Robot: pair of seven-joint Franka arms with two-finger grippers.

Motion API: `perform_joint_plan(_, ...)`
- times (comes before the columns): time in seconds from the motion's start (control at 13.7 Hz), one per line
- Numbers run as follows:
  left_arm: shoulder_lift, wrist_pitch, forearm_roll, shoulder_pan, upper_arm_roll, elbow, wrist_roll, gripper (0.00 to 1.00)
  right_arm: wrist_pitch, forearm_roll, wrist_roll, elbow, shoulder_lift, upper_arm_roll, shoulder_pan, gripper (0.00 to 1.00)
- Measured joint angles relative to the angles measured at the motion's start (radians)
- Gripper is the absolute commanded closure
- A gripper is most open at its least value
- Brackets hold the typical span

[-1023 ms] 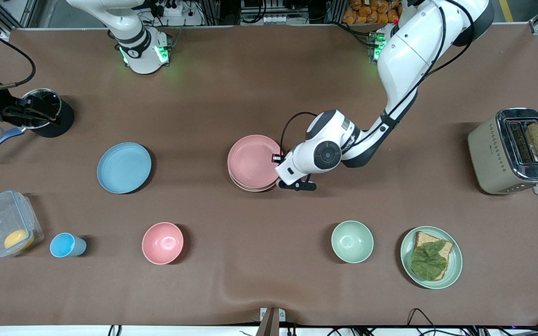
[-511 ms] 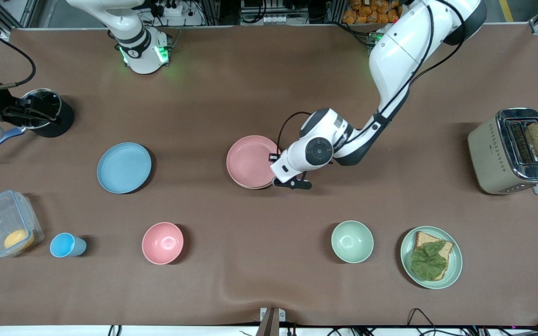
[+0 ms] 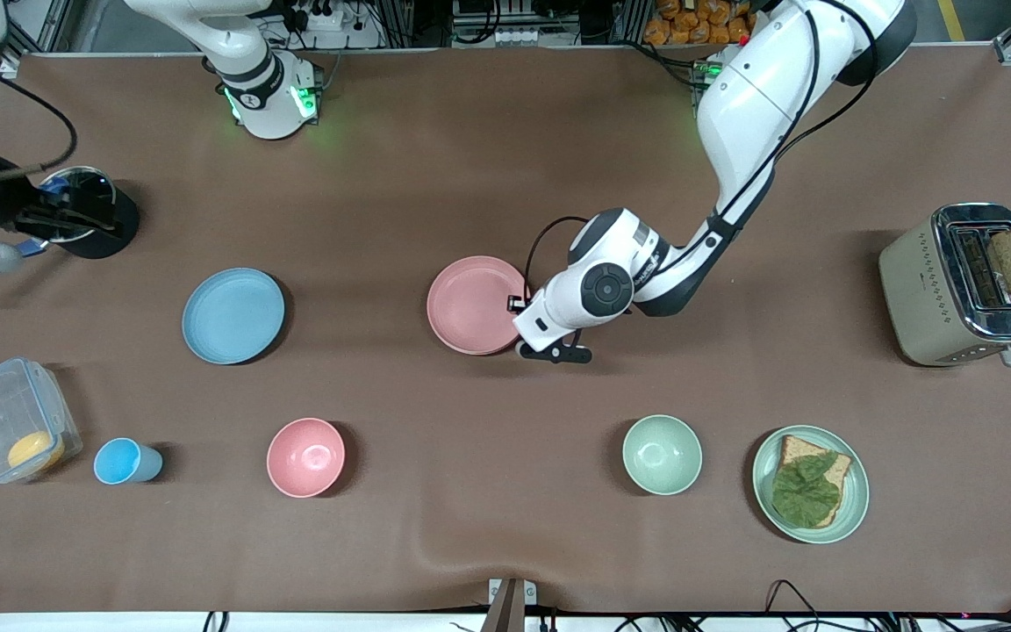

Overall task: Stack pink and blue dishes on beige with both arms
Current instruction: 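Open the left gripper while the right gripper reaches the blue plate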

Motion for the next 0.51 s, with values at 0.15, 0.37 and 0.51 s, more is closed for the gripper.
perform_joint_plan(0.15, -0.014, 0.001, 0.0, 0.005, -0.001, 0.036, 0.0, 0.0, 0.023, 0.0, 0.0, -0.04, 0.063, -0.001, 0.0, 0.0)
perform_joint_plan(0.37, -0.122, -0.058, 0.0, 0.045, 0.0, 0.07, 0.0, 0.0, 0.168, -0.001, 0.0, -0.118, 0.155, -0.001, 0.0, 0.0)
perform_joint_plan(0.51, -0.247, -0.154, 0.0, 0.122, 0.003, 0.076, 0.018, 0.0, 0.247, -0.009, -0.009, -0.185, 0.175, -0.001, 0.0, 0.0)
